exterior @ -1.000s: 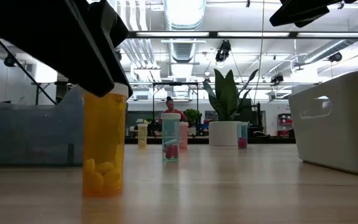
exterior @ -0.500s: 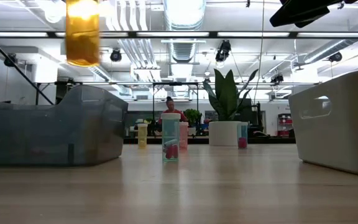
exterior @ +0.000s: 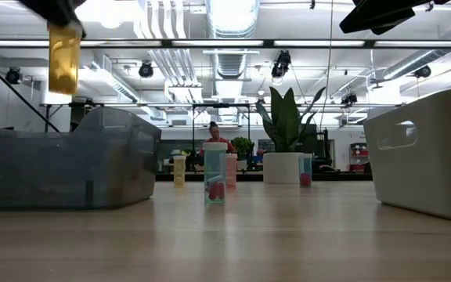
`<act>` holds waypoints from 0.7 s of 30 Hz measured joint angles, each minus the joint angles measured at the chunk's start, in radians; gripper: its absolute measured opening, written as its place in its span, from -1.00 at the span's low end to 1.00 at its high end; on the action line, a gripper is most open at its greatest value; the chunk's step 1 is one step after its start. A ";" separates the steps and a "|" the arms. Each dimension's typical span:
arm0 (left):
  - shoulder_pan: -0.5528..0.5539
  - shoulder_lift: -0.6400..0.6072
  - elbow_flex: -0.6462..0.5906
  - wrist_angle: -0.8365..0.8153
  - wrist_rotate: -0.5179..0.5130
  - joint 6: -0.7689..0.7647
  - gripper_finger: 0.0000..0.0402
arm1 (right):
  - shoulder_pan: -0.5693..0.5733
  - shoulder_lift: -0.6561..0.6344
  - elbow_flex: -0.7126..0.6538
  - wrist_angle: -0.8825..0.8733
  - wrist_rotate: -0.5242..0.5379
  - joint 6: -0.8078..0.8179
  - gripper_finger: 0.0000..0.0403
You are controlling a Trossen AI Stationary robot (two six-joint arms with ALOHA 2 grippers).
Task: Pick and place medicine bottles into bin by pill shape (circle, oval)
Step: Put the right orange tablet bottle into the black bin
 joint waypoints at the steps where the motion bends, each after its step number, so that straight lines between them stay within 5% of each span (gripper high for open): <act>1: 0.000 -0.016 -0.029 0.001 -0.015 -0.028 -0.48 | 0.000 0.000 0.000 0.000 0.000 0.000 -0.34; 11: 0.022 -0.085 -0.303 0.196 -0.045 -0.167 -0.48 | 0.000 0.000 0.000 0.000 0.000 -0.002 -0.34; 21: 0.049 -0.054 -0.393 0.294 -0.068 -0.169 -0.48 | 0.000 0.000 0.000 0.000 0.000 -0.003 -0.34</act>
